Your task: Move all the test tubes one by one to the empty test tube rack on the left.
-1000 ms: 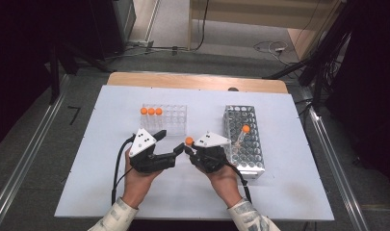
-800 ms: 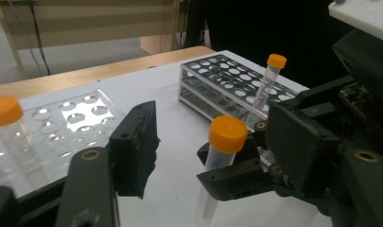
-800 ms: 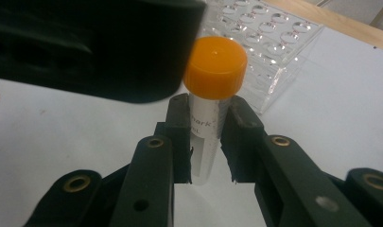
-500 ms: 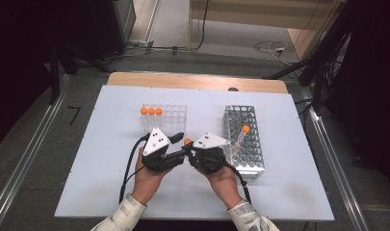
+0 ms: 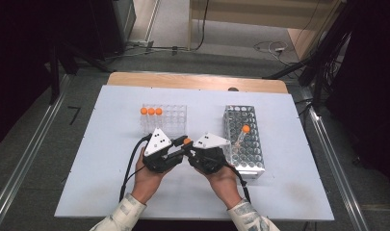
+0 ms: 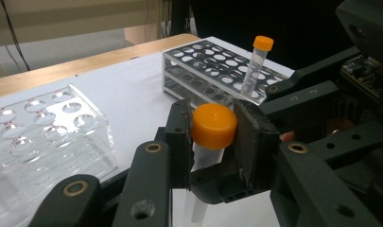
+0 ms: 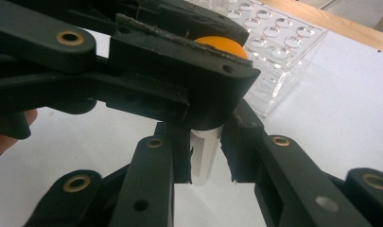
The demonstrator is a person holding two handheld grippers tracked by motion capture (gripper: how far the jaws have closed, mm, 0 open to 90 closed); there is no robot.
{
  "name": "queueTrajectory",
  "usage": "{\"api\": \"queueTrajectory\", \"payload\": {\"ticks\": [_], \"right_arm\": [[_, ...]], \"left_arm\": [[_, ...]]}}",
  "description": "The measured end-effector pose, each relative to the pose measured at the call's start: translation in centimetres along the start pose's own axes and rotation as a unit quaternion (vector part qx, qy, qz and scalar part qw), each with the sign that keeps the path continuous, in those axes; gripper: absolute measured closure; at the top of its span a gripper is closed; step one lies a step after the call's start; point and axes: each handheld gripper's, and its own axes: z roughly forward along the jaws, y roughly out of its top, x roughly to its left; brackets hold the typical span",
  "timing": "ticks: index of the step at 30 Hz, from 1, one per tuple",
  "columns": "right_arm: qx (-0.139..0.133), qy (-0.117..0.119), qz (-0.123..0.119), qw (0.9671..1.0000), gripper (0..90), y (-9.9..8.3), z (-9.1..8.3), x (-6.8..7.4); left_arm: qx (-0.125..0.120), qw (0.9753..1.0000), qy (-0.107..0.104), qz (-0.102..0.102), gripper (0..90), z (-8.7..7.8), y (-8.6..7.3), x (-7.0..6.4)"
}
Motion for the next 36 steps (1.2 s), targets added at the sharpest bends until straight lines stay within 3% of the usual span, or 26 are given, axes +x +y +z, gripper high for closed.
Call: {"api": "queueTrajectory", "payload": {"ticks": [8,12,18,25,36], "right_arm": [[-0.002,0.005,0.001,1.0,68.8,0.0,-0.1,-0.1],[-0.002,0.012,0.008,0.9999,45.6,0.0,-0.3,-0.3],[-0.018,0.013,0.019,0.9996,29.7,-0.5,-1.9,-0.9],[-0.028,0.01,0.033,0.999,27.1,-1.8,-5.0,-2.3],[-0.045,-0.008,0.055,0.9975,23.6,-3.5,-9.2,-4.8]], "left_arm": [[-0.003,1.0,0.001,-0.001,70.7,0.0,0.2,0.1],[-0.007,0.9999,0.005,-0.007,70.7,0.0,0.5,0.4],[-0.015,0.9995,0.018,-0.022,70.7,-0.2,1.2,1.5],[-0.017,0.9983,0.042,-0.035,70.7,-0.5,2.4,3.3],[-0.024,0.9961,0.08,-0.03,70.7,-0.8,4.1,5.2]]}}
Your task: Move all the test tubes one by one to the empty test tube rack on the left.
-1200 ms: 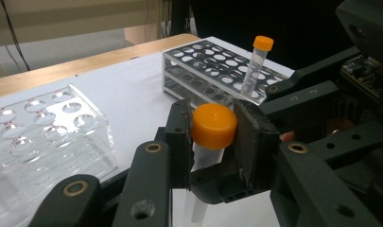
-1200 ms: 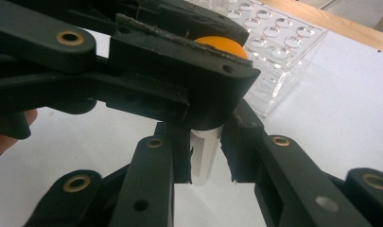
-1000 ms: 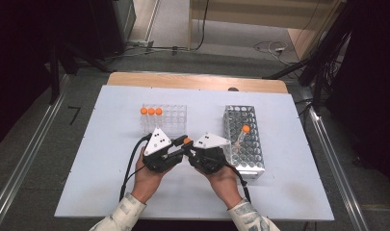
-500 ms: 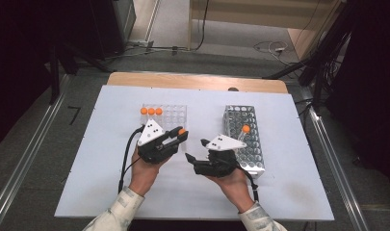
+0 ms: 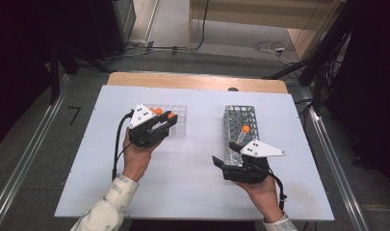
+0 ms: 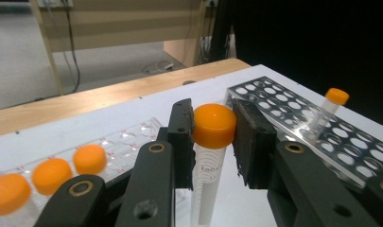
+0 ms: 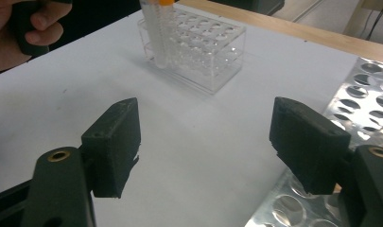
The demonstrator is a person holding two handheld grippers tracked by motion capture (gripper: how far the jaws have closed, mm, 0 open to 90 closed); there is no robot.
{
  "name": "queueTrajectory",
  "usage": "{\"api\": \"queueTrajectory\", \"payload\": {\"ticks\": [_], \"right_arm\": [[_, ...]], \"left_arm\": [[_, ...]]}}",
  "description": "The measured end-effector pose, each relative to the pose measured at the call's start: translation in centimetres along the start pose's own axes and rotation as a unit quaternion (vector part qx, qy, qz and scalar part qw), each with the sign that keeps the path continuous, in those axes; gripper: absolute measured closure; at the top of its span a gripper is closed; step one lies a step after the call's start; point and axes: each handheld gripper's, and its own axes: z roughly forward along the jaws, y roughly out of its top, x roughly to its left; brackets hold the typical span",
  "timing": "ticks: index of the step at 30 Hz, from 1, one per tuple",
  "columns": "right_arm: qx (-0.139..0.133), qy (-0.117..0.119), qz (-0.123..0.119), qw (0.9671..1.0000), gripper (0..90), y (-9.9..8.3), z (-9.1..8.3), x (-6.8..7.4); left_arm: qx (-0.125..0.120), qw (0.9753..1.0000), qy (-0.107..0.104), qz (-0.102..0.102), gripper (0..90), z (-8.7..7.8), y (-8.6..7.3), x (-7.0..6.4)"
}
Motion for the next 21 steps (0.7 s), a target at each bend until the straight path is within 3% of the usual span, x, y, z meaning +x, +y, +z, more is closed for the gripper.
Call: {"api": "queueTrajectory", "payload": {"ticks": [11,21], "right_arm": [[-0.012,-0.015,0.017,0.9997,23.5,-0.3,-1.3,-1.6],[-0.013,-0.018,0.019,0.9996,23.6,-0.4,-1.5,-2.0]], "left_arm": [[-0.007,0.9994,0.032,0.009,70.7,1.0,1.8,1.4],[-0.002,0.9979,0.061,0.022,70.7,2.5,1.9,2.5]]}}
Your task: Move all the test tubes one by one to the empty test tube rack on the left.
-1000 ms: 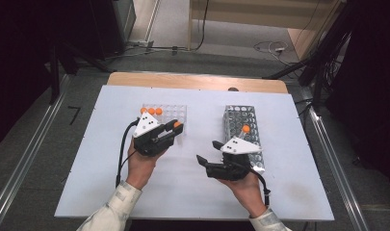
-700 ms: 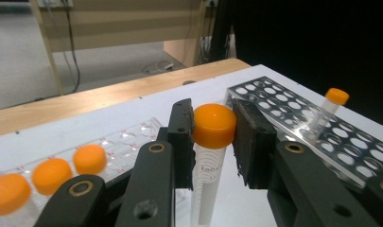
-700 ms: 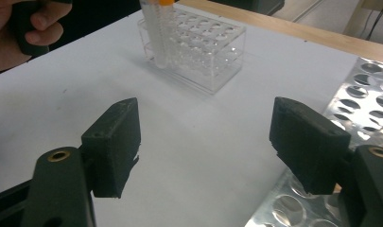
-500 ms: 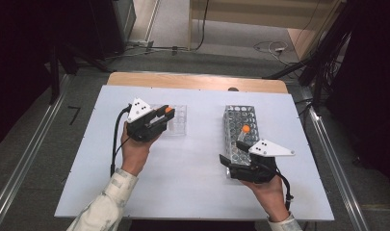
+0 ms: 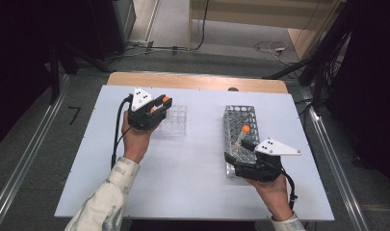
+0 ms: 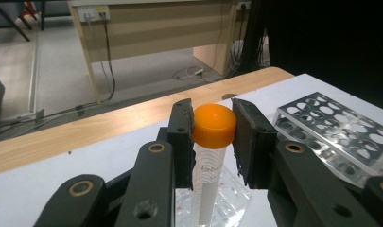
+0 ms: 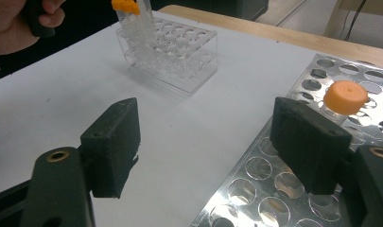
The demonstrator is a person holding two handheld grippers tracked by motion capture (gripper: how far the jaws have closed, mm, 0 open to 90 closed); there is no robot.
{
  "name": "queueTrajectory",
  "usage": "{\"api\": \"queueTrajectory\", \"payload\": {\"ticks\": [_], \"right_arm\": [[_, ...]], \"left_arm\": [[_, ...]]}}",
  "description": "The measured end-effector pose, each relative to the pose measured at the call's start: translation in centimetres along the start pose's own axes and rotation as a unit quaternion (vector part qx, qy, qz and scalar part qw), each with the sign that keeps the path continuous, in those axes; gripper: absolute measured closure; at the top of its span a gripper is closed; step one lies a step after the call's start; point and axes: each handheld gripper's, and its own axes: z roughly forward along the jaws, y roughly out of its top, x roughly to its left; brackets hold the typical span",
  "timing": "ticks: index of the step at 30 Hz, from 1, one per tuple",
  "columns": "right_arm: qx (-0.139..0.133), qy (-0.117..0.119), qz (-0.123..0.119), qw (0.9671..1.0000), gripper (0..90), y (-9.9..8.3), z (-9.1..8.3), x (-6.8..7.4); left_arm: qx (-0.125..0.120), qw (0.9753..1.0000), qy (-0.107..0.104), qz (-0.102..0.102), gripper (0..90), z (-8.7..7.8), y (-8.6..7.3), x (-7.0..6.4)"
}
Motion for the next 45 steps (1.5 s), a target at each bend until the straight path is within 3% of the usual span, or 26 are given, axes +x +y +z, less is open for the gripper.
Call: {"api": "queueTrajectory", "payload": {"ticks": [10,37,45], "right_arm": [[-0.002,-0.002,0.003,1.0,23.8,0.0,-0.1,-0.1],[0.0,-0.001,0.003,1.0,23.9,-0.1,-0.1,-0.2],[-0.001,0.001,0.003,1.0,23.9,-0.1,0.0,-0.3]], "left_arm": [[0.002,0.9999,0.012,0.002,70.6,1.0,-0.4,0.5],[0.031,0.9995,0.009,0.004,69.7,1.6,-2.6,0.6],[0.027,0.9996,0.01,-0.007,54.1,1.3,-2.4,0.8]]}}
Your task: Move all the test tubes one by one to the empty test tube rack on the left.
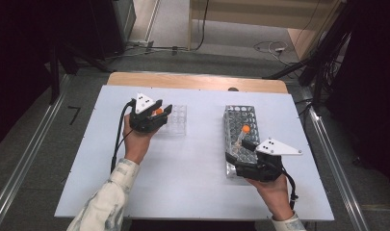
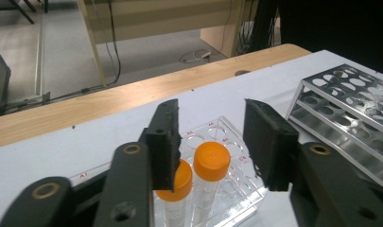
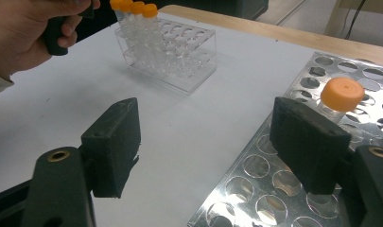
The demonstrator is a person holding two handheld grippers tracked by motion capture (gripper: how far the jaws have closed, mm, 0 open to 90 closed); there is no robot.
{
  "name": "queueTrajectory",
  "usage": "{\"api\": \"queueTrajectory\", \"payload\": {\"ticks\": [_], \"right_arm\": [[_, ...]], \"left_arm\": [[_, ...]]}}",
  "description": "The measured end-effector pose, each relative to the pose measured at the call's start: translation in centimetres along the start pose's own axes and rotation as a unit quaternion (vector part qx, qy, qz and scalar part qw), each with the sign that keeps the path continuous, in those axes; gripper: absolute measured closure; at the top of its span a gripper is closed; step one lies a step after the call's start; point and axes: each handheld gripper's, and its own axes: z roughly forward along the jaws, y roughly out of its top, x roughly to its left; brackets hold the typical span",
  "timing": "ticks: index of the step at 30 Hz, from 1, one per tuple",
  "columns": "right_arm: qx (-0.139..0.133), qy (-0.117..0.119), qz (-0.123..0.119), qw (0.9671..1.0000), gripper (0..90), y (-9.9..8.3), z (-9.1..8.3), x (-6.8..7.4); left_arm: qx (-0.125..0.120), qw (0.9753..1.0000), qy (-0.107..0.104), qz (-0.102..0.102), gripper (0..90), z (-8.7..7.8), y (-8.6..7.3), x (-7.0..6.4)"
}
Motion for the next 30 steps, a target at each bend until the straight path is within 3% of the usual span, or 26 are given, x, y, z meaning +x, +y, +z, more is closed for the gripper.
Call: {"api": "queueTrajectory", "payload": {"ticks": [5,9,17,21,26,30], "right_arm": [[0.001,-0.002,0.002,1.0,23.9,0.0,0.0,0.0],[0.001,-0.004,0.002,1.0,23.9,0.0,0.0,-0.1],[-0.002,-0.035,0.002,0.9994,25.1,-0.2,0.2,-1.2],[-0.002,-0.053,0.004,0.9986,26.6,-0.6,0.7,-2.7],[-0.005,-0.061,0.017,0.998,30.2,-1.0,1.5,-4.9],[0.007,-0.063,0.001,0.998,36.0,-1.1,2.4,-6.0]], "left_arm": [[0.0,1.0,0.004,-0.002,35.9,-0.4,0.2,-0.2],[0.002,0.9999,-0.007,-0.01,23.4,-1.0,0.4,-0.5],[-0.016,0.9991,-0.036,-0.012,20.5,-2.8,0.2,-2.0],[-0.022,0.9989,-0.041,-0.004,18.6,-3.7,-0.4,-2.9],[-0.021,0.9981,-0.056,-0.014,15.8,-4.6,-1.4,-3.5],[-0.017,0.9974,-0.067,-0.018,15.6,-5.1,-2.3,-4.0]]}}
